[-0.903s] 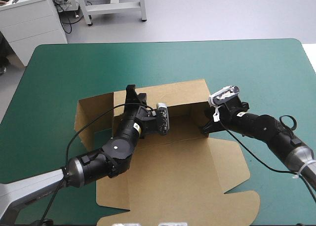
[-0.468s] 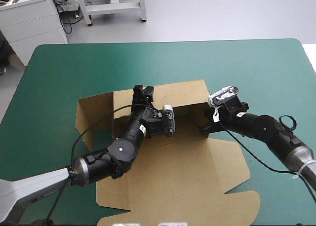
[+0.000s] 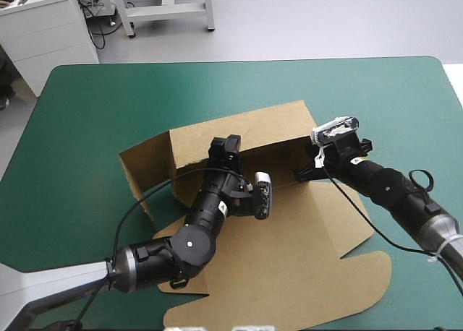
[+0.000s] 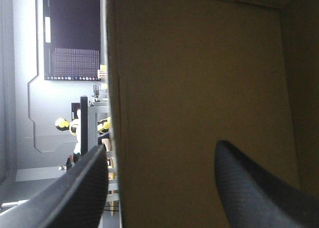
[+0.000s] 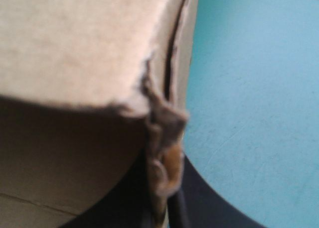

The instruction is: Fold the box

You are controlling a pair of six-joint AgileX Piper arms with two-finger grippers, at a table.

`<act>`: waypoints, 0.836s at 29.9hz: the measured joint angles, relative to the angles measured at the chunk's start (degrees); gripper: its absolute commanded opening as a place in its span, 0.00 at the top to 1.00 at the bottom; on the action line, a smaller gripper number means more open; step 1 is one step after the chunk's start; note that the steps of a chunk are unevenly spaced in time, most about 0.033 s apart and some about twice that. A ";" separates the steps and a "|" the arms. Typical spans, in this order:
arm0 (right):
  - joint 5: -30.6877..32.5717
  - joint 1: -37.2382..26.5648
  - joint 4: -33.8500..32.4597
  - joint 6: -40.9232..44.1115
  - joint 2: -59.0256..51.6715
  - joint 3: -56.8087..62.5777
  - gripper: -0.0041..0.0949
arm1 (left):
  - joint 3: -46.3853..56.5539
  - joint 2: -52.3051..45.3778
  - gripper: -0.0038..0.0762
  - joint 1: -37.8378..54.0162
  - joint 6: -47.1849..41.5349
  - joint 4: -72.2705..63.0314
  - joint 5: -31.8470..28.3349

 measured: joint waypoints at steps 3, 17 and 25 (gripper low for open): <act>-2.43 0.00 0.27 -0.06 1.22 -0.51 0.98 | 0.00 0.00 0.39 -2.28 -0.07 0.00 1.86; -2.69 0.00 0.87 -0.06 8.88 -5.13 0.98 | -0.08 0.00 0.96 -4.49 3.20 -5.11 4.07; -2.69 0.00 0.87 -0.06 8.95 -5.19 0.98 | -11.71 0.02 0.96 -3.35 37.52 -40.64 6.10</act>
